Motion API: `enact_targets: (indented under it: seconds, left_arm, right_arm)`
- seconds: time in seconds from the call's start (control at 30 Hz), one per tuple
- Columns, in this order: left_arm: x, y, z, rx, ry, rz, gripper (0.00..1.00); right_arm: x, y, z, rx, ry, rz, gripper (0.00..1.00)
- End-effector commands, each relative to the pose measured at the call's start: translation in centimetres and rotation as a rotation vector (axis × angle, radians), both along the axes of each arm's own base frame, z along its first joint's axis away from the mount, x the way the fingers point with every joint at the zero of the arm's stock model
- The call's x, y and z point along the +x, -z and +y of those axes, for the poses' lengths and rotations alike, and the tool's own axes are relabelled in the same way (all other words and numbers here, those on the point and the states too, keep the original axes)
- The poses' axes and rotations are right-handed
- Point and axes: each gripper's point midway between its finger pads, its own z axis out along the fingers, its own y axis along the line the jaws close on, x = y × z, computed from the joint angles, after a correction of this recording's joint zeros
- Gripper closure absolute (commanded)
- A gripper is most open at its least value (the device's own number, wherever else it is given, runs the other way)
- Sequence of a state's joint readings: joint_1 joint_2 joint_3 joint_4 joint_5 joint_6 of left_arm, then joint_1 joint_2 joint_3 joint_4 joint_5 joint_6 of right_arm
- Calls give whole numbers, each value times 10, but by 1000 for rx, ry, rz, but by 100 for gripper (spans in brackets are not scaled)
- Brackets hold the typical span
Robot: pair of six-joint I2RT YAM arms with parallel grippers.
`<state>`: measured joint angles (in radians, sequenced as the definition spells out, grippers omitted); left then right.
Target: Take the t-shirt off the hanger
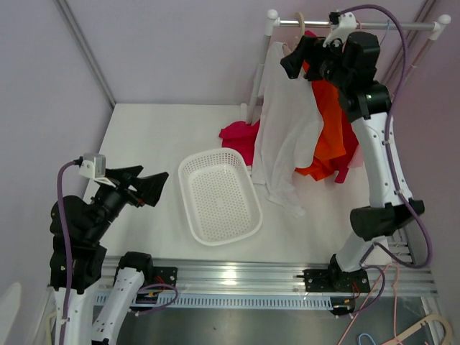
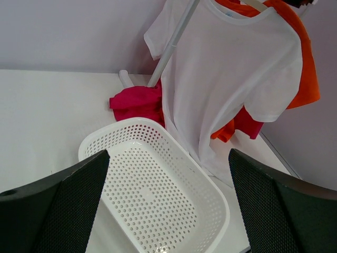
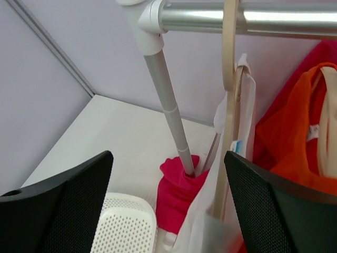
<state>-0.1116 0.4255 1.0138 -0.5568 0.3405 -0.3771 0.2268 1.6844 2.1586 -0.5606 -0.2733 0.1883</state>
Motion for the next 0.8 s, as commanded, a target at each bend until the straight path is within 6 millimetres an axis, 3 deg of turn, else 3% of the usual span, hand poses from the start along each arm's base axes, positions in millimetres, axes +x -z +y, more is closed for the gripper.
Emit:
enact_targets:
  seconds: [0.0, 0.07, 0.23, 0.33, 0.53, 0.77]
  left_arm:
    - [9, 1, 1, -28, -18, 4, 0]
    - [13, 3, 0, -39, -17, 10, 0]
    - [19, 3, -4, -43, 4, 10, 1]
    - [23, 5, -4, -35, 2, 18, 1]
    - [29, 10, -2, -22, -13, 16, 0]
    - [31, 12, -2, -16, -14, 23, 0]
  right_arm:
    - [10, -32, 1, -30, 30, -100, 9]
    - [31, -30, -3, -32, 100, -110, 13]
    - [56, -28, -10, -37, 210, -154, 13]
    - [66, -30, -14, -36, 250, -181, 23]
    - [89, -29, -4, -11, 239, -213, 25]
    - [116, -8, 9, -11, 249, -192, 28]
